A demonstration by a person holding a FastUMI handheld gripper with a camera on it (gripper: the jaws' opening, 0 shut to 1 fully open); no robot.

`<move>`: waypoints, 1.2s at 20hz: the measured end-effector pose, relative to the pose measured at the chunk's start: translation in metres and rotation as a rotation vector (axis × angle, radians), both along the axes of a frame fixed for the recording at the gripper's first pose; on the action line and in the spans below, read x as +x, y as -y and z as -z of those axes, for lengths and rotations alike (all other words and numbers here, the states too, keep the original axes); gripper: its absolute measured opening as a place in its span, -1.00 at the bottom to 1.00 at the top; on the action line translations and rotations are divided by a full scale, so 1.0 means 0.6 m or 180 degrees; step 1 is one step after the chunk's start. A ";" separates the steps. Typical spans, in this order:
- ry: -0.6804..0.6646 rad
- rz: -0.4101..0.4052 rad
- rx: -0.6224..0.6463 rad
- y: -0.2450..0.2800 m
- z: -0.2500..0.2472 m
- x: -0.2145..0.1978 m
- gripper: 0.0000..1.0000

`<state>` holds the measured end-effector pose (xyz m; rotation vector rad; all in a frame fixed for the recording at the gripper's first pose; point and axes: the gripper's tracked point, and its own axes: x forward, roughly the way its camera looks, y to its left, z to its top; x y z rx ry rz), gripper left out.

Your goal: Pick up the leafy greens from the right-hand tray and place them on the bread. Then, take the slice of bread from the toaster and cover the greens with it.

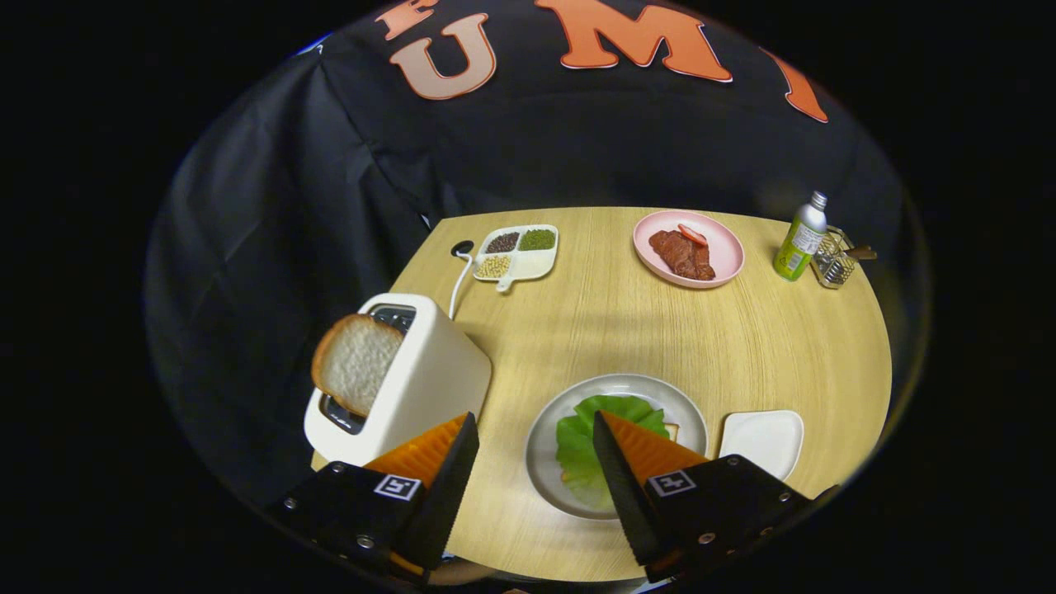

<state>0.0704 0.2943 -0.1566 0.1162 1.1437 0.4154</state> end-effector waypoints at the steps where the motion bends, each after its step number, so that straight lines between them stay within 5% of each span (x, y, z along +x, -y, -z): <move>1: -0.0011 -0.0027 0.0018 -0.014 -0.020 0.001 0.72; 6: -0.0051 -0.0155 0.0115 -0.105 -0.076 0.018 0.79; 19: -0.0194 -0.0369 -0.0176 -0.244 -0.063 0.031 0.75; 24: -0.0208 -0.0356 -0.0577 -0.242 -0.025 0.037 0.53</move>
